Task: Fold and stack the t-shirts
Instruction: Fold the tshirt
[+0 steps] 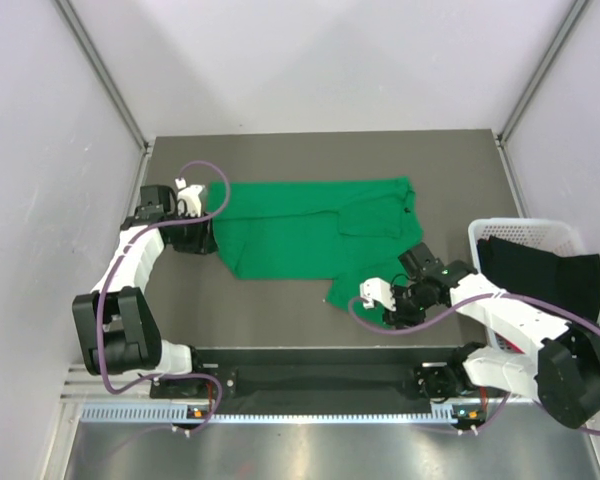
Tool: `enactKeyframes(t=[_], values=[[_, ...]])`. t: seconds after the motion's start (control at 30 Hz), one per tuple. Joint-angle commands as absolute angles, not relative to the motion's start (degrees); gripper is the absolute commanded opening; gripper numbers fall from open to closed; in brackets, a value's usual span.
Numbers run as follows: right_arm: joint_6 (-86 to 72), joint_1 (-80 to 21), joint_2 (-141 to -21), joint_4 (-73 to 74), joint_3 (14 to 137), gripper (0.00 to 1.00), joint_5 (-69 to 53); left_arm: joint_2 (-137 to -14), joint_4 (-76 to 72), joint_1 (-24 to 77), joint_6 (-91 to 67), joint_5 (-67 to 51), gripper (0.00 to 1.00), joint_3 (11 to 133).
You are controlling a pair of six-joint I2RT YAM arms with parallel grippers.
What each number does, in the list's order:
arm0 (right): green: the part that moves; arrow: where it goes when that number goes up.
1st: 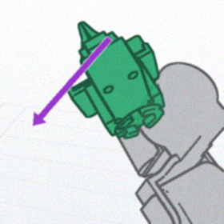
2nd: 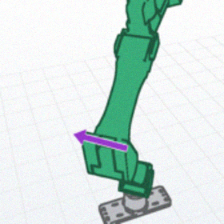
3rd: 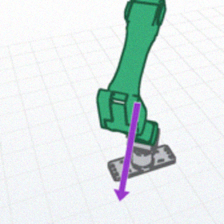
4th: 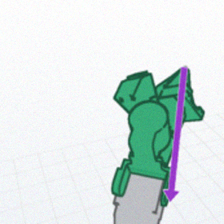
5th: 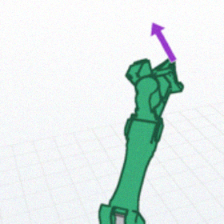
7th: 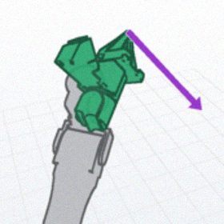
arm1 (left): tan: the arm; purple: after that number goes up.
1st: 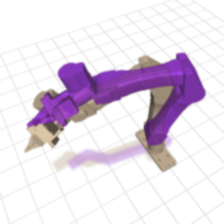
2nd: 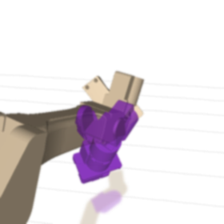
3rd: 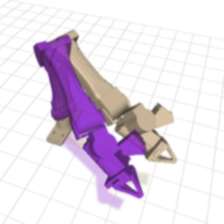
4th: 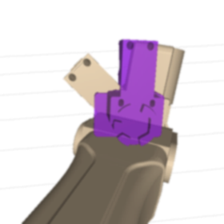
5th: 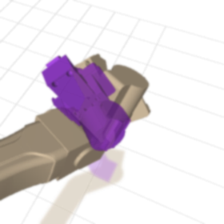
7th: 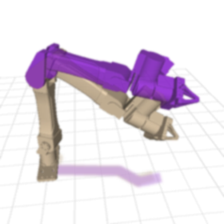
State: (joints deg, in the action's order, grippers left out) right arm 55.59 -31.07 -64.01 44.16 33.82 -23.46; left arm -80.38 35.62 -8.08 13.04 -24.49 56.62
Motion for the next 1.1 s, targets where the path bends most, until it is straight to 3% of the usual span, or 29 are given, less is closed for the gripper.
enactKeyframes(t=[0.0, 0.83, 1.07], values=[[57.4, -32.3, -63.8, 39.9, 33.2, 0.47, -23.6, -81.0, 35.0, -8.0, 13.3, -24.3, 0.55, 58.6], [55.6, -39.9, -67.7, 35.6, 31.2, 0.45, -19.2, -82.5, 35.5, -8.2, 13.1, -22.1, 0.55, 59.2], [55.4, -40.1, -69.0, 35.4, 31.0, 0.39, -19.2, -82.5, 36.0, -8.2, 13.4, -22.1, 0.55, 59.9]])
